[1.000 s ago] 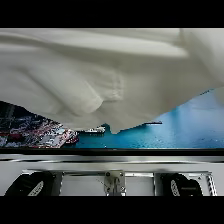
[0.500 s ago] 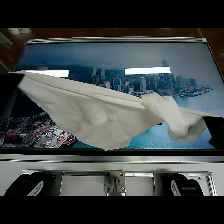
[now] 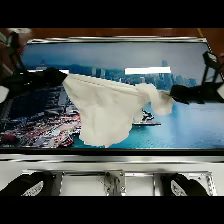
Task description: Fold the shirts.
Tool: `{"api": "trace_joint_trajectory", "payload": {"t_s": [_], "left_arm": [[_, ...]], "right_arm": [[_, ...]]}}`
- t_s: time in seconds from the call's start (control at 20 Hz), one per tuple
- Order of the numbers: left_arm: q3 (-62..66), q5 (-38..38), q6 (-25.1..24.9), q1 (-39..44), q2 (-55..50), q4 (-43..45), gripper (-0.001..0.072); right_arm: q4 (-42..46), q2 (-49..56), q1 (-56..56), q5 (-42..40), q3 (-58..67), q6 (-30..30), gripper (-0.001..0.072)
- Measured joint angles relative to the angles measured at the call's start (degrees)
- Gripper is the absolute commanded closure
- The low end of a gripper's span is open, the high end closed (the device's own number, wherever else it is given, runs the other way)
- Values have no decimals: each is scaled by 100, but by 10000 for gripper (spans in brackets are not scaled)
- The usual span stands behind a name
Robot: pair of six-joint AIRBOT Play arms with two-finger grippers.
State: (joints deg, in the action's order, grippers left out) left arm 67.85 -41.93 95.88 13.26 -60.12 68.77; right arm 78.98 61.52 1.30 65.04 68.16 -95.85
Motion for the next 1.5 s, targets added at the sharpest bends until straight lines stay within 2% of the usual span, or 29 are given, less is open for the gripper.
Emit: {"api": "trace_joint_trajectory", "payload": {"t_s": [0.2, 0.25, 0.3, 0.35, 0.4, 0.5, 0.65, 0.8, 0.9, 0.95, 1.15, 1.3, 1.5], "left_arm": [[-22, 188, 20, -2, -988, -44, 664], [-24, 186, 22, -2, -1235, -85, 661], [-24, 166, 26, -4, -1447, -142, 549], [-26, 98, 26, -9, -1657, -236, 246], [-24, 50, 39, -22, -1821, -356, 28], [2, -348, 39, -107, -2031, -551, 41], [90, -1377, -249, -662, -2072, -601, 39], [-92, -2557, -673, -1285, -1930, -669, 30], [-564, -2973, -846, -1517, -1768, -787, 26], [-918, -3049, -942, -1554, -1683, -940, -9], [-2356, -2603, -1377, -1408, -1515, -1832, -9], [-3047, -2133, -1650, -1145, -1473, -2385, -7], [-3366, -1790, -1805, -890, -1471, -2682, 12]], "right_arm": [[-372, 1287, 2, -1051, -24, 4, 624], [-466, 1547, 2, -1187, -26, 2, 412], [-555, 1784, 4, -1290, -26, 4, 26], [-649, 1961, 9, -1362, -28, 17, 21], [-804, 2098, 17, -1421, -28, 116, 21], [-1071, 2203, 31, -1248, 68, 586, 21], [-876, 2063, 232, -219, 289, 1364, 28], [-964, 1829, 654, 623, 197, 1716, 25], [-1392, 1759, 868, 955, -144, 1862, 15], [-1611, 1742, 929, 1008, -363, 1910, 15], [-2485, 1703, 787, 881, -1285, 2048, 16], [-2726, 1694, 481, 584, -1633, 2094, 16], [-2848, 1823, 92, 343, -1797, 2083, 16]]}}
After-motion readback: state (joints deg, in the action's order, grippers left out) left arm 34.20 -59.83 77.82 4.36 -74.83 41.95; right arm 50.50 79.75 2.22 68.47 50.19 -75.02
